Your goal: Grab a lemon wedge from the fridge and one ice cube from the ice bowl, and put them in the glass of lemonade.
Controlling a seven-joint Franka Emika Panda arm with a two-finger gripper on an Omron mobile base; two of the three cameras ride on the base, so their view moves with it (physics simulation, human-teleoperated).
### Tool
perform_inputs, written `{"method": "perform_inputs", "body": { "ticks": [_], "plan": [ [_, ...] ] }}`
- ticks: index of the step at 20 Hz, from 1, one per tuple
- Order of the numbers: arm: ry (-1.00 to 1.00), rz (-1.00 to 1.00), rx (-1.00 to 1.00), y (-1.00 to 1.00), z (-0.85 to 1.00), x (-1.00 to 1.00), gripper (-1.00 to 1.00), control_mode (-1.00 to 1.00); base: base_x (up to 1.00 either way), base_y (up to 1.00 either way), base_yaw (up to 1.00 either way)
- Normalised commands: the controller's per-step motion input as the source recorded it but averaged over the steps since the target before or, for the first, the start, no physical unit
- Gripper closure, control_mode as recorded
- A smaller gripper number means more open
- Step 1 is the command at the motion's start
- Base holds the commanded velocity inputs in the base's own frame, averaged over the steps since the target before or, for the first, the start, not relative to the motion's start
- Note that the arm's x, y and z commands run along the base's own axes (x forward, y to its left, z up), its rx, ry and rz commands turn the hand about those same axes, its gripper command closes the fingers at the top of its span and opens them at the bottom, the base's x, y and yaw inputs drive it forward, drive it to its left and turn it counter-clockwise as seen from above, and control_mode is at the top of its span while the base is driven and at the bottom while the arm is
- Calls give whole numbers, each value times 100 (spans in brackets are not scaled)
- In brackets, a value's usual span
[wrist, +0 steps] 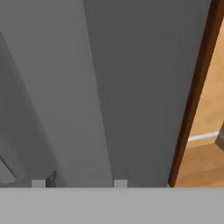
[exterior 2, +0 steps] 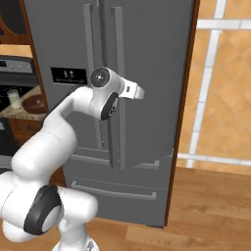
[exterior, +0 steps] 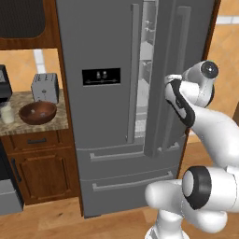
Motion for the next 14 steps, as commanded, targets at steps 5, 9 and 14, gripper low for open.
{"method": "perform_inputs", "body": {
  "ticks": [5,9,14],
  "plan": [
    [2,-9,1,-86,1,-54,100,-100,0,0,0],
    [2,-12,0,-80,0,-36,100,-100,0,0,0],
    [2,-14,0,-82,0,-32,100,-100,0,0,0]
  ]
}}
